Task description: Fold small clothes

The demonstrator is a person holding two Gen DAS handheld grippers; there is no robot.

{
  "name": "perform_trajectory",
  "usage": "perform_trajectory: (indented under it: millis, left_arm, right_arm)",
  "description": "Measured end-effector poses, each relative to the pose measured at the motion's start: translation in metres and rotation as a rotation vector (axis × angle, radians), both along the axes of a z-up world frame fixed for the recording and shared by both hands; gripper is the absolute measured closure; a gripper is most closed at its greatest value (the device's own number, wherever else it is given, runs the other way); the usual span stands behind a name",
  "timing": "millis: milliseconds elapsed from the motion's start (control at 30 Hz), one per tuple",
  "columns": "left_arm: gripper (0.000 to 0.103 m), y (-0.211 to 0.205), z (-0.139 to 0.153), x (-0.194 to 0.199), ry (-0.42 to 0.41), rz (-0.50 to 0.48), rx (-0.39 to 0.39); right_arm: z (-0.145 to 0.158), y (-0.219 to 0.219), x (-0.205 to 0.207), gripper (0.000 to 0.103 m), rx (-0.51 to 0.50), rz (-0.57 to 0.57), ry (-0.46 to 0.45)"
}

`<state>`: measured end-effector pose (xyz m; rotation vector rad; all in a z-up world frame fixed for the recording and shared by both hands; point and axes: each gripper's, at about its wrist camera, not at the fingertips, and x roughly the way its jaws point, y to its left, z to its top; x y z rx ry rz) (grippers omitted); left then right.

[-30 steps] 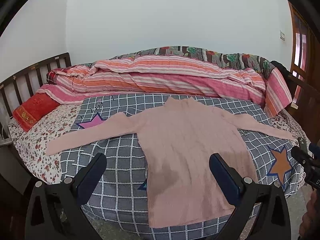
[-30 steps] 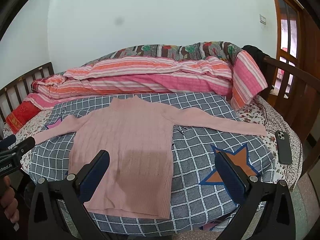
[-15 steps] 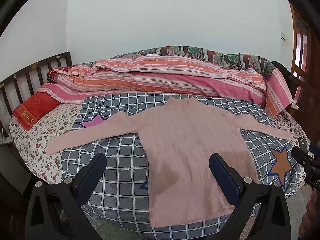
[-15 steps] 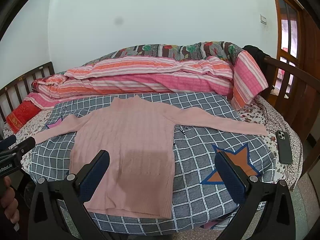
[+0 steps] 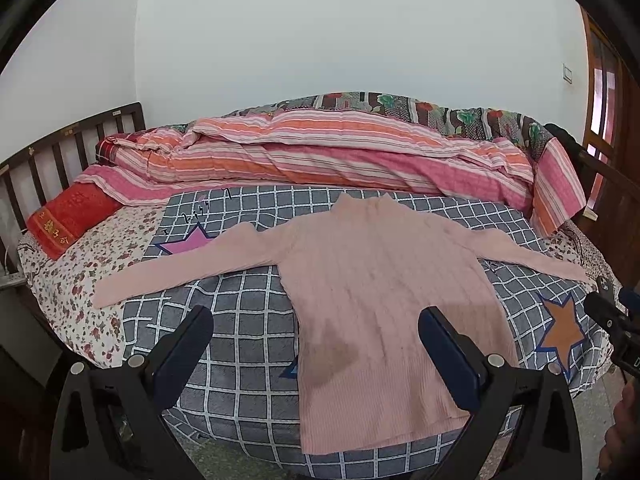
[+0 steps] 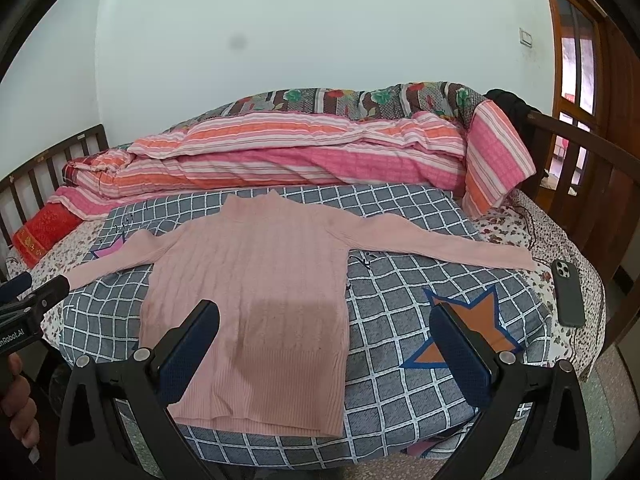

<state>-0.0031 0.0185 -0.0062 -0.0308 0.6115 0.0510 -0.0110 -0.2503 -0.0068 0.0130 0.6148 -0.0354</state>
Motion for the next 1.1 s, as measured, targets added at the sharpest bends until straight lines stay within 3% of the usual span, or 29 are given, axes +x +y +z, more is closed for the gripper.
perform_trajectory:
  millis: [700,1100]
  left_arm:
    - [0.0,0.0,-0.004,0.012,-0.003,-0.009,0.003]
    - [0.0,0.023,-0.055,0.058,0.047,0.018,0.0]
  right_arm:
    - [-0.003,0.0,0.006,0.0,-0.018,-0.005,0.008]
    - [-0.054,0.002,0.044,0.0,-0.071,-0.009,0.089]
